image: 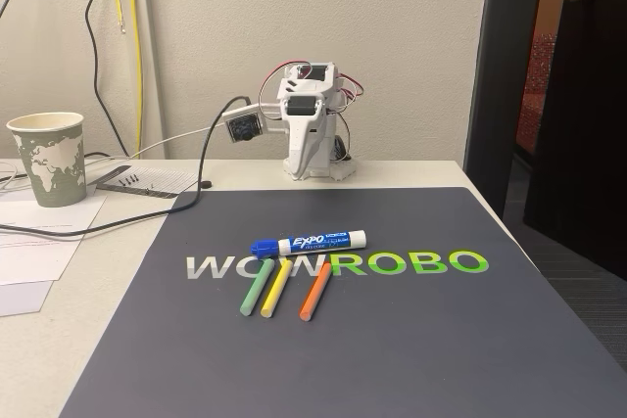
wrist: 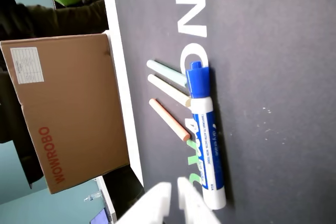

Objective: Pick up the blue marker.

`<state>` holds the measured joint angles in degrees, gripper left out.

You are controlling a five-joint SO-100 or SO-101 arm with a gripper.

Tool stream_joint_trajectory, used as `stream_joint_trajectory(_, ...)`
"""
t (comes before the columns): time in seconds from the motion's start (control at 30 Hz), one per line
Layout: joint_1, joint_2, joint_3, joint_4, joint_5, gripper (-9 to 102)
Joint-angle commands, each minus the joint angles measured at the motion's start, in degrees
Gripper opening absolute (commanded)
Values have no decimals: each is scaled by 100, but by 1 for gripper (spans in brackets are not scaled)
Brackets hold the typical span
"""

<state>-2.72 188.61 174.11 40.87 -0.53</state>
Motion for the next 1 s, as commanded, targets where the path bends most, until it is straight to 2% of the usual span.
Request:
stream_joint_trajectory(0.0, -35, 79, -422, -114, -132, 0)
stream_joint_trajectory(0.23, -44, -1925, -2188, 202, -800, 0)
stream_joint_trajectory(0.47, -264, -3797, -4263, 1318, -2417, 10)
stream_joint_trajectory(0.67, -554, -4219, -4307, 1960, -4614, 10)
stream_joint_trajectory(0.83, -694, -4412, -4307, 2241, -5581, 11)
stream_joint_trajectory(0.97, -686, -4649, -4324, 2276, -5950, 15)
